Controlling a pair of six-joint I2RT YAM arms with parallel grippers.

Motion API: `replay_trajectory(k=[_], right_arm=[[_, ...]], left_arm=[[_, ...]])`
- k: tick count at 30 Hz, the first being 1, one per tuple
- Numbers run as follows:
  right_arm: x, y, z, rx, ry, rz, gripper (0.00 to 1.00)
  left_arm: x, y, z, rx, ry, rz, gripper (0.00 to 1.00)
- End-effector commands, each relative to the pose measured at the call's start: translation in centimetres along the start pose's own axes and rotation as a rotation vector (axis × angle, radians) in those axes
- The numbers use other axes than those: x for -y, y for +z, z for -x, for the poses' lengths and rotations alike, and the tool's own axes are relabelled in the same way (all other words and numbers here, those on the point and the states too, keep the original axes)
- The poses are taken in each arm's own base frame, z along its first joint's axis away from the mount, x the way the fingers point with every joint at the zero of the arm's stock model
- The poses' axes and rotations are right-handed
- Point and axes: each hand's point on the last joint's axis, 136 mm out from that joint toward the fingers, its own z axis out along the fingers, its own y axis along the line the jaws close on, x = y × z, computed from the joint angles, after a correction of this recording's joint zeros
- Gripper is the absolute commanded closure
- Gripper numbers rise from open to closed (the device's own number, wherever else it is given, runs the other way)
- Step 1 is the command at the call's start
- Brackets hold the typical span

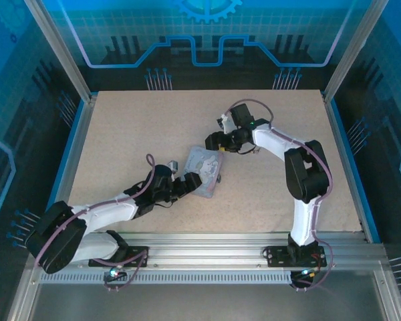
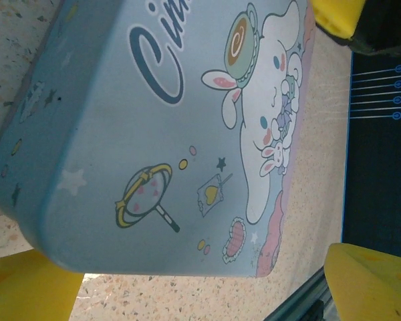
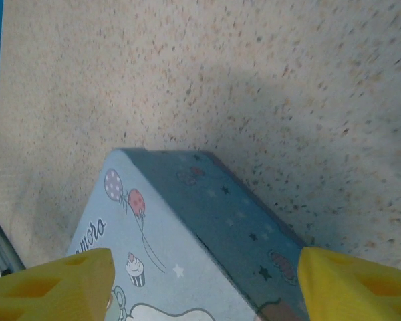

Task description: Unlock a padlock with a key

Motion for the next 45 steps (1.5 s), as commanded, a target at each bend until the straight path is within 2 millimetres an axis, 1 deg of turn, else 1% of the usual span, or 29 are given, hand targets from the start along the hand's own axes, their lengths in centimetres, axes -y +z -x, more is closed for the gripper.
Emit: replay_trajectory(k=[1, 6, 11, 13, 16, 18, 21, 25, 28, 31, 35, 42, 45], right_arm=[[-1.0, 0.1, -1.6, -0.051, -0.022, 0.049, 0.27], [-1.0, -1.4, -4.1, -0.048, -0.044, 0.044, 0.28], [-0.6, -3.2, -7.3, -0.039, -0.045, 0.021, 0.28], [-0.6, -3.8, -8.7, -0.035, -0.039, 0.025, 0.29], [-0.4, -4.5, -10.7, -0.031, -0.026, 0.020, 0.31], [-0.3, -4.7, -11.6, -0.025, -0.020, 0.012, 0.33], [0.1, -5.0, -12.0, -0.011, -0.010, -0.011, 0.36], [0.7, -4.8, -11.8, -0.002, 0.018, -0.040, 0.41], [0.7, -4.6, -11.4, 0.006, 0.032, -0.042, 0.41], [0.9, -4.4, -10.5, 0.020, 0.039, -0.061, 0.41], [1.3, -3.9, -8.9, 0.031, 0.052, -0.082, 0.41], [2.3, -4.0, -4.9, 0.106, 0.080, -0.118, 0.40], [2.6, -3.8, -3.7, 0.114, 0.083, -0.130, 0.39]], left_arm=[[2.0, 0.0, 2.2, 0.068, 0.026, -0.048, 0.06], [1.4, -0.4, 4.2, 0.090, 0.022, -0.030, 0.07], [1.8, -0.3, 5.8, 0.091, 0.037, -0.027, 0.07], [2.1, 0.1, 6.0, 0.076, 0.044, -0.030, 0.08], [2.7, 0.9, 5.8, 0.035, 0.045, -0.048, 0.12], [3.0, 1.6, 5.5, 0.007, 0.035, -0.066, 0.16], [3.0, 2.4, 5.3, -0.019, 0.022, -0.070, 0.22], [3.1, 3.4, 5.4, -0.036, 0.008, -0.077, 0.26], [3.6, 3.9, 5.8, -0.038, 0.015, -0.078, 0.27], [4.0, 4.4, 6.3, -0.040, 0.031, -0.067, 0.27], [4.3, 5.5, 7.7, -0.039, 0.048, -0.042, 0.27], [4.6, 7.3, 11.0, -0.023, 0.047, -0.015, 0.27], [4.6, 8.0, 11.7, -0.025, 0.044, 0.001, 0.26]])
